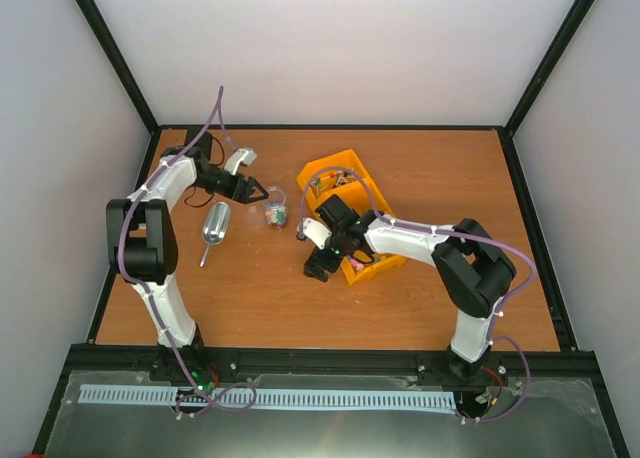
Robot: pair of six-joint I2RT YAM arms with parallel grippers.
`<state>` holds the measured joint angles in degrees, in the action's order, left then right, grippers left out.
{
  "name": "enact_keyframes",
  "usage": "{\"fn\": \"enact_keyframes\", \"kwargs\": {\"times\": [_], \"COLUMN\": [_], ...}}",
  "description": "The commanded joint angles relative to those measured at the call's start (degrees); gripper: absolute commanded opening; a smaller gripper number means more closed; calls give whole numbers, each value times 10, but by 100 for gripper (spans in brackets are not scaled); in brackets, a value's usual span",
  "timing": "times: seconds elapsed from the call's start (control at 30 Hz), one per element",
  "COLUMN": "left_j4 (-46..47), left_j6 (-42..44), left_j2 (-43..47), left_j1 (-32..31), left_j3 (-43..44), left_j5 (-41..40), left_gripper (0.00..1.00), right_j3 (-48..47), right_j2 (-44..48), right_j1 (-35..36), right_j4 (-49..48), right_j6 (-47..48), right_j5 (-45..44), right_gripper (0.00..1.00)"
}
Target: Pack the candies
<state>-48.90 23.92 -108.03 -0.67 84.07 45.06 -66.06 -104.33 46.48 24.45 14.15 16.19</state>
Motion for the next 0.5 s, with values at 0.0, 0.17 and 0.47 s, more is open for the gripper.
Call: {"fn": "enact_keyframes", "kwargs": {"times": [0.0, 0.17, 0.47], "left_j4": [-1, -8, -16], "left_j6": [-2, 5, 11], "left_j2": [-14, -25, -39], "left_j1": [-11, -25, -43], "left_j3": [32, 37, 40], "left_j5": [12, 9, 9], "left_gripper": [73, 71, 64], "right_j3": [30, 48, 57], "right_j2": [14, 35, 93], "right_j1": [-37, -84, -109], "right_j4": [9, -1, 10], "right_j6": [14, 31, 25], "right_j5": [-50, -60, -25], "right_gripper": [100, 100, 100]}}
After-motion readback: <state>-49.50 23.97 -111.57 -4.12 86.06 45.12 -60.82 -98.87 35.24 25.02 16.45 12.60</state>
